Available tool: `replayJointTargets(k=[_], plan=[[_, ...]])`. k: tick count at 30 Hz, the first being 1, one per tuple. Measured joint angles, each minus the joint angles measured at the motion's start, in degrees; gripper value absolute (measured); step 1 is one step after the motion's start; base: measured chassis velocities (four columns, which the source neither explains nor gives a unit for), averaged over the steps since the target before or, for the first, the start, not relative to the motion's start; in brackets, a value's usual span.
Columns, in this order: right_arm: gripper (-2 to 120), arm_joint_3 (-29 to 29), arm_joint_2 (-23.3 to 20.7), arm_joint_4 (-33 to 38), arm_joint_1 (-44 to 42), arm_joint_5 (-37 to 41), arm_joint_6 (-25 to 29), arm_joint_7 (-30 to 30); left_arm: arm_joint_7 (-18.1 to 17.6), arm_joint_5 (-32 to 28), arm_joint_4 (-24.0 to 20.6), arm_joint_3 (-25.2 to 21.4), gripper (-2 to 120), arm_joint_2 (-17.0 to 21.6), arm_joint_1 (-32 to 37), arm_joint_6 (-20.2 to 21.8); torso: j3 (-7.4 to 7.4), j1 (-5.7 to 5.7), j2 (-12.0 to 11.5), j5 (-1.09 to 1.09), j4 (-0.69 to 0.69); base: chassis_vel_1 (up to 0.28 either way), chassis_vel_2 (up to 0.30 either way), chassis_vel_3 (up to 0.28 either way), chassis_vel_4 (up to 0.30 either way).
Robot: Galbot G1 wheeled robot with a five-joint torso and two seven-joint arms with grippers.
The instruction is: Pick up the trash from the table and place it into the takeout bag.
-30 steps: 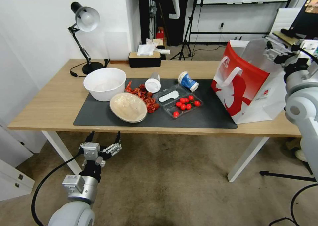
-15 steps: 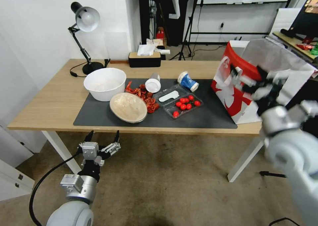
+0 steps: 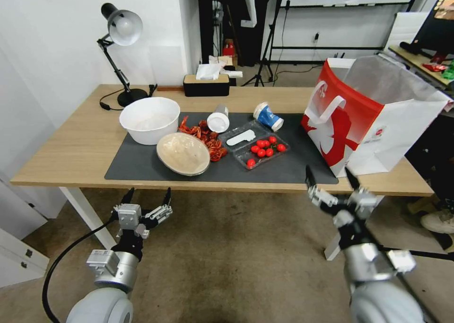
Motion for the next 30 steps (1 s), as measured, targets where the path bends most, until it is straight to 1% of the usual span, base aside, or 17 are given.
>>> replayJointTargets(k=[2, 8, 18, 30], plan=[[100, -1.2, 1.2, -2.5, -0.5, -1.7, 1.7, 0.6, 0.1, 0.0, 0.0, 0.0, 100, 0.0, 0.1, 0.0, 0.0, 0.0, 0.0, -0.04, 0.0, 0.0, 0.0, 0.0, 0.0], [100, -2.3, 2.0, -5.8, -0.8, -4.0, 1.8, 2.8, 0.2, 0.0, 0.0, -0.1, 100, 0.1, 0.3, 0.2, 0.0, 0.0, 0.0, -0.03, 0.0, 0.0, 0.0, 0.0, 0.0], [100, -3.4, 1.8, -6.3, -0.4, -3.7, -0.4, 4.0, 0.7, 0.4, 0.6, 0.2, 100, -0.1, 0.2, 0.4, 0.0, 0.0, 0.0, -0.03, 0.0, 0.0, 0.0, 0.0, 0.0], [100, -3.3, 1.5, -5.8, 0.2, -4.4, -1.2, 4.1, 0.4, 0.1, 0.9, 0.2, 100, -0.2, 0.2, 0.3, 0.0, 0.02, 0.0, -0.03, 0.0, 0.0, 0.0, 0.0, 0.0]])
